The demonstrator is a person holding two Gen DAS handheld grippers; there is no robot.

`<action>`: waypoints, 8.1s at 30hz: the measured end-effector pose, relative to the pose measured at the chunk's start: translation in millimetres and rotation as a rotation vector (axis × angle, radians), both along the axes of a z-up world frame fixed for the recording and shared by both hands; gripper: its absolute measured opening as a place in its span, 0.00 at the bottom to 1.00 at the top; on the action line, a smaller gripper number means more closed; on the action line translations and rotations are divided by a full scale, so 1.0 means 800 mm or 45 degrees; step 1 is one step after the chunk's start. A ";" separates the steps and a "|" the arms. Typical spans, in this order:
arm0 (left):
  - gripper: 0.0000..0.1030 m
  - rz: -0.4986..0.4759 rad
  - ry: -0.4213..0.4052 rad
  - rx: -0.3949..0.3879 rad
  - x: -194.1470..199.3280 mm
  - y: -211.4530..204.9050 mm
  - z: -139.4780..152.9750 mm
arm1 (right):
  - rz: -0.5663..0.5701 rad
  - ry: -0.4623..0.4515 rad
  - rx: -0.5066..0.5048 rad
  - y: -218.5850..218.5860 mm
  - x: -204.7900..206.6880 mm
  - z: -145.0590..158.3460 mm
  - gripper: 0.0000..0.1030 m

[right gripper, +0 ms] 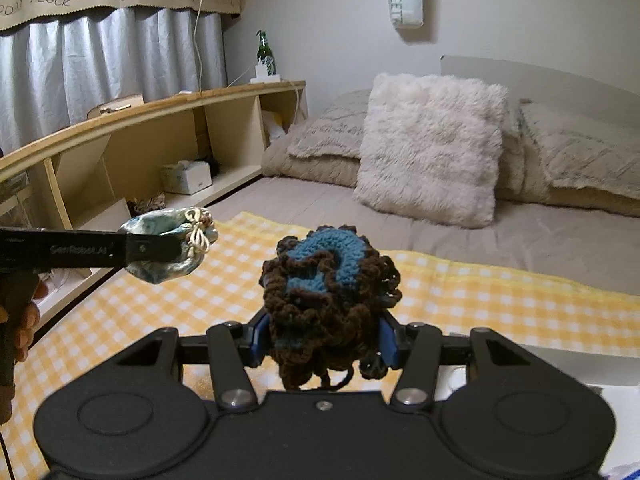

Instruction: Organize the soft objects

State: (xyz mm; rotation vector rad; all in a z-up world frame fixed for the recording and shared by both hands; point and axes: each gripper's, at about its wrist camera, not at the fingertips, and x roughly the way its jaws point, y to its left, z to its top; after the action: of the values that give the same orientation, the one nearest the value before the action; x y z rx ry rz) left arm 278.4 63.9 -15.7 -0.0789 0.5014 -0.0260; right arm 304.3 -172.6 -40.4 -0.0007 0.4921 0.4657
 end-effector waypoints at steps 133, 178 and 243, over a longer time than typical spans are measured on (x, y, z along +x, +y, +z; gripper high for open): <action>1.00 -0.249 0.090 0.139 -0.101 -0.230 0.030 | -0.495 0.019 -0.084 -0.230 -0.152 0.066 1.00; 1.00 -0.219 -0.062 0.137 -0.317 -0.172 0.020 | -0.471 -0.165 -0.112 -0.198 -0.366 0.055 1.00; 1.00 -0.217 -0.062 0.130 -0.318 -0.172 0.021 | -0.478 -0.157 -0.128 -0.197 -0.366 0.053 1.00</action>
State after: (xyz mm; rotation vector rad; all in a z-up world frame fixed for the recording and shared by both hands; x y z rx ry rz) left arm 23.7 -73.6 0.7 0.0645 0.4587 -0.1686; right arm 11.8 -330.2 1.8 -0.0329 0.3823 0.0718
